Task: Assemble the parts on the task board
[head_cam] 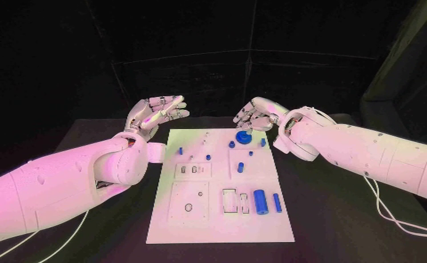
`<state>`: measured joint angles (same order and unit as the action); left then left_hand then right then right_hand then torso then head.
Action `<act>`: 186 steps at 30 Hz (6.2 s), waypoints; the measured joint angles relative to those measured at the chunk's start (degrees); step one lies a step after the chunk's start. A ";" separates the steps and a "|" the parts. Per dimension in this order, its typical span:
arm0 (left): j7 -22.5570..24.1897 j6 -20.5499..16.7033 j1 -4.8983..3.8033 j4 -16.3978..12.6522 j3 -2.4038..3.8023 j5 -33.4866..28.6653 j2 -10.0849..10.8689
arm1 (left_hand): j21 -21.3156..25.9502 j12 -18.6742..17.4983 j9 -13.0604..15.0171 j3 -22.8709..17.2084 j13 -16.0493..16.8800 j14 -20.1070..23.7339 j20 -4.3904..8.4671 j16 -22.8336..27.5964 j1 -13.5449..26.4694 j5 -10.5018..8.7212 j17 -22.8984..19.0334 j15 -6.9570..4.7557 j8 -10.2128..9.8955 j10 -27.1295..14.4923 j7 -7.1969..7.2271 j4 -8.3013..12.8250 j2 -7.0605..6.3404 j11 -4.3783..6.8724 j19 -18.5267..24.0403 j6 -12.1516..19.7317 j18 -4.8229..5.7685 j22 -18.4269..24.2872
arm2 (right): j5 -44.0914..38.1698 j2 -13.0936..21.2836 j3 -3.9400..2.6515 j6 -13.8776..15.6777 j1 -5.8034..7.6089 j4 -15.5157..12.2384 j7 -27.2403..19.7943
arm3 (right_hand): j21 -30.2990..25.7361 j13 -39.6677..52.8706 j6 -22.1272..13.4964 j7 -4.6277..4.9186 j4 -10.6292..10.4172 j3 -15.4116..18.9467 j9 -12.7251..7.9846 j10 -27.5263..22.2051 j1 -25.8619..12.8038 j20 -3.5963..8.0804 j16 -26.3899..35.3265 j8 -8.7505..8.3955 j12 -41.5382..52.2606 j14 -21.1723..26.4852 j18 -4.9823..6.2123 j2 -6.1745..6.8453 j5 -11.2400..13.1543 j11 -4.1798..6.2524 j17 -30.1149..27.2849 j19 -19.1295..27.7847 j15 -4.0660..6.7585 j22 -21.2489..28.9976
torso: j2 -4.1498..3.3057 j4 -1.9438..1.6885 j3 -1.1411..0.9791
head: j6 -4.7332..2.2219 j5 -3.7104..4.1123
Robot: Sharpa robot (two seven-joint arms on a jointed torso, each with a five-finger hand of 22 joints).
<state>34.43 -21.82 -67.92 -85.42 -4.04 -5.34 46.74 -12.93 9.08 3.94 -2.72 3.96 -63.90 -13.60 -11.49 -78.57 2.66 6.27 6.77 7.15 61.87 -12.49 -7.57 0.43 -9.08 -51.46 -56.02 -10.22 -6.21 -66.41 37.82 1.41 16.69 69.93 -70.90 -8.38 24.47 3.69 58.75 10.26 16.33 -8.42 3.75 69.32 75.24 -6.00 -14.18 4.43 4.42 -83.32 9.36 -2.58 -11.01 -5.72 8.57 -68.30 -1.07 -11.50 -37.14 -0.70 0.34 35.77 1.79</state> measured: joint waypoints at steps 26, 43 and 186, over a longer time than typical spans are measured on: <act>-1.12 3.03 1.20 -7.69 -0.31 2.76 3.22 | 0.00 -0.50 -0.10 -0.01 -0.07 0.00 0.20 0.00 -0.02 0.00 -0.01 0.00 -0.26 0.18 0.00 0.63 0.43 0.18 -0.20 0.01 0.01 0.37 | -24.03 -2.18 -0.03 -6.67 0.67 0.54 9.64 | 23.33 -0.01 -1.55 -1.11 -0.45 -3.98 -0.01 -4.75 -2.87 0.79 -50.76 -0.67 -0.66 -0.50 -0.01 2.87 1.33 0.20 41.65 -1.31 0.98 -14.43 | -4.13 -1.70 0.66 | 0.03 1.53; -1.82 3.87 1.20 -7.81 -0.31 3.01 3.75 | 0.28 -1.10 -0.18 0.23 -0.12 0.01 0.19 0.89 0.26 0.00 -0.02 0.00 -0.92 0.37 -0.20 0.86 0.71 -0.02 -0.20 -0.19 0.02 0.69 | -24.67 -2.90 -0.02 -8.47 0.69 1.60 9.50 | 27.42 -0.02 -0.72 -1.12 -1.79 -5.93 0.07 -3.47 -3.61 0.59 -54.95 -0.66 -0.05 -0.50 0.00 1.48 1.83 0.41 46.15 -1.11 0.98 -18.12 | -4.82 -1.86 0.46 | 0.56 1.46; -2.96 6.09 0.99 -6.21 -1.03 3.15 2.87 | 0.67 -2.00 -0.15 0.55 -0.09 -0.41 -0.01 1.11 0.99 0.00 0.34 -0.01 -1.36 0.37 0.02 1.18 1.44 -0.03 -0.40 -0.39 0.06 1.15 | -9.86 1.95 0.00 -2.79 1.66 -0.20 20.43 | 52.51 67.15 -7.01 -1.46 -21.18 5.86 0.28 11.39 0.90 1.08 -71.68 0.71 68.53 -0.63 -3.62 8.30 -1.17 2.14 66.38 -10.46 2.50 -50.99 | -5.33 -1.46 -0.32 | 0.87 1.64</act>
<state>31.47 -15.74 -66.93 -91.63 -5.06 -2.19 49.62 -12.26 7.08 3.79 -2.16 3.87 -64.31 -13.61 -10.38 -77.58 2.66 6.61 6.76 5.78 62.24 -12.47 -6.38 1.87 -9.11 -51.85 -56.41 -10.16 -5.06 -76.27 39.77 1.41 13.91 71.59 -71.10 12.05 76.98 70.84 51.74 8.80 -4.84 -2.56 4.02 80.71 76.15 -4.92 -85.87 5.14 72.95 -83.95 5.74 5.72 -12.18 -3.58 74.95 -78.76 1.42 -62.49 -42.47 -2.16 0.02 36.64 3.43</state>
